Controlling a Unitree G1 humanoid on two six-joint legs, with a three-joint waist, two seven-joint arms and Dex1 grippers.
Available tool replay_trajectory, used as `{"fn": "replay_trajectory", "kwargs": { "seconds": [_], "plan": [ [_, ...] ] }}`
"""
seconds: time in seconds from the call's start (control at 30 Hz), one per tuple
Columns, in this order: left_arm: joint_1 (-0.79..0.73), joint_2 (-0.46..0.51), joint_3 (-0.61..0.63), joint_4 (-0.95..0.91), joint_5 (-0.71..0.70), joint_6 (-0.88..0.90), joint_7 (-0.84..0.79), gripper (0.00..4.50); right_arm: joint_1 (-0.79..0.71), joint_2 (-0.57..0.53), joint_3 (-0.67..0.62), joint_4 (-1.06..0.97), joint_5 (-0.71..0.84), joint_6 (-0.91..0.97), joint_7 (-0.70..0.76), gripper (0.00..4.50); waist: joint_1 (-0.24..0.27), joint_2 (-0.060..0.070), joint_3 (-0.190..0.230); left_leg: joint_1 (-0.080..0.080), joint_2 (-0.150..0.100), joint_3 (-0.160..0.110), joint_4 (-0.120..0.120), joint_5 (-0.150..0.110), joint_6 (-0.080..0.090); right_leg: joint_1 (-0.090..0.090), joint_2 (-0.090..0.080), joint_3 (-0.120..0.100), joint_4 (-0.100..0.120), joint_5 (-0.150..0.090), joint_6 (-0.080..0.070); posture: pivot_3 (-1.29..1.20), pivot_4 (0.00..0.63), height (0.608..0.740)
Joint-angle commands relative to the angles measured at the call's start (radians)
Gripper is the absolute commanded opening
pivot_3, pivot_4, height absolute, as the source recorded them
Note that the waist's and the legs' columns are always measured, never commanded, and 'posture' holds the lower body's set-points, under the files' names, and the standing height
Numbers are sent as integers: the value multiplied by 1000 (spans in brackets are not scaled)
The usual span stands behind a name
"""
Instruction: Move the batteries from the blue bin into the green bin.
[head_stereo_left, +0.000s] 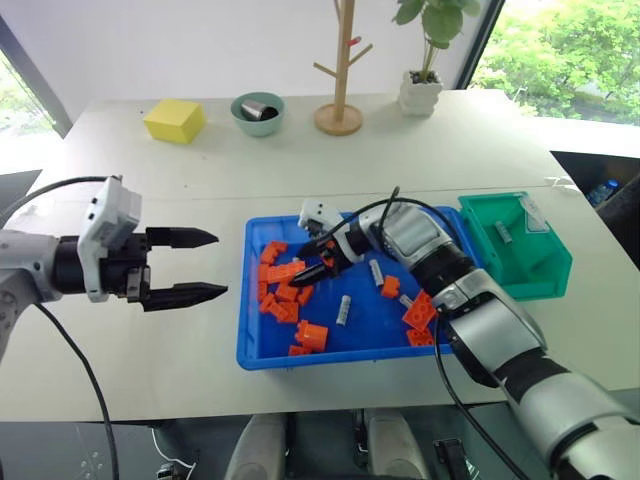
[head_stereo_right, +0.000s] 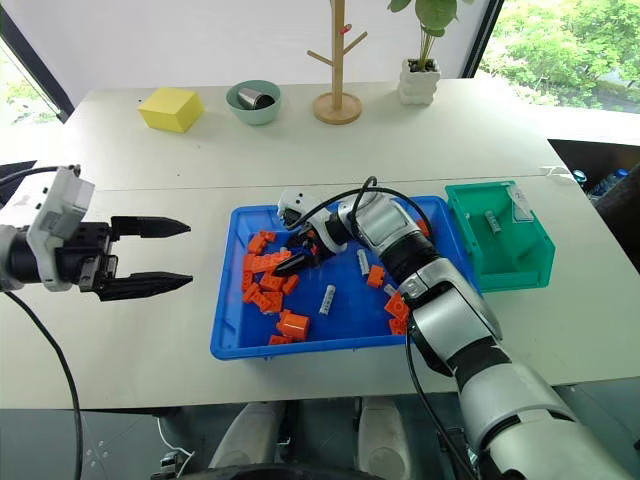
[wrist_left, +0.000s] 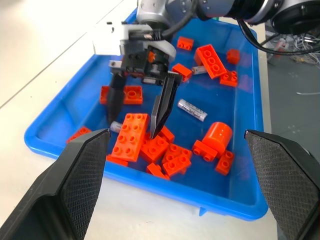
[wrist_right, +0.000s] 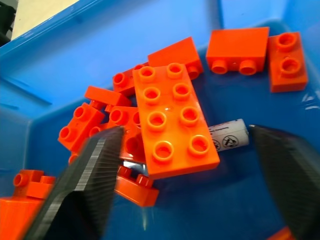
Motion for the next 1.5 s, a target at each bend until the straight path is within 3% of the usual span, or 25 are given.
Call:
{"fn": "replay_trajectory", "kwargs": {
  "seconds": [0.03, 0.1, 0.13, 0.43, 0.57, 0.83, 1.03, 1.07, 1.33, 1.5],
  "plan": [
    [-17, 11, 9, 1, -16, 0, -1, 4500, -5, 6, -27, -58, 3, 10, 7, 2053, 0, 0, 0, 0, 0, 0, 0, 0, 0, 0, 0, 0, 0, 0, 0, 0, 150, 702],
    [-22, 10, 3, 7, -13, -3, -1, 4500, -6, 7, -32, -69, 3, 9, 6, 1060, 0, 0, 0, 0, 0, 0, 0, 0, 0, 0, 0, 0, 0, 0, 0, 0, 150, 702],
    [-24, 10, 1, 9, -13, -5, -2, 4500, -8, 7, -37, -77, 5, 13, 5, 1014, 0, 0, 0, 0, 0, 0, 0, 0, 0, 0, 0, 0, 1, 0, 0, 0, 150, 702],
    [-55, 3, -29, 26, -5, -12, 0, 4500, -18, -28, -66, -153, 7, 28, 9, 1014, 2, 0, 0, 0, 0, 0, 0, 0, -1, -2, 0, 0, 5, 0, 0, 0, 150, 702],
    [-72, 6, -42, 35, -3, -15, -3, 4500, -5, -119, -102, -263, 20, 81, 9, 1014, 5, 0, 0, 0, 0, 0, 0, 0, -1, -3, -1, 1, 6, 0, 0, 0, 150, 702],
    [-114, -8, -87, 65, 18, -34, -10, 4500, 156, -331, -114, -456, -1, 130, -20, 1014, 4, 0, 0, 0, 0, 1, 0, 0, -1, -2, -1, 0, 6, 0, 0, 0, 150, 702],
    [-138, -19, -110, 84, 31, -48, -20, 4500, 187, -336, -121, -477, -20, 138, -100, 4099, -1, 0, 0, 0, 0, 3, 0, 0, 0, -4, -1, 2, 9, 0, 0, 0, 150, 702],
    [-143, -20, -113, 88, 33, -49, -20, 4500, 176, -323, -128, -480, -13, 149, -111, 4453, 0, 0, 0, 0, 0, 3, 0, 0, 0, -4, -1, 1, 9, 0, 0, 0, 150, 702],
    [-145, -11, -110, 98, 40, -54, -29, 4500, 31, -110, -220, -493, 31, 359, -335, 4453, 2, -1, 0, 0, 0, 2, 0, 1, 0, -5, -1, 1, 9, 0, 0, 0, 150, 702],
    [-127, 1, -93, 95, 42, -52, -31, 4500, 56, 10, -251, -613, 59, 684, -502, 4453, 7, -1, 0, 0, 0, 1, 0, 1, -1, -4, -1, 2, 9, 0, -1, 0, 150, 702]
  ]
}}
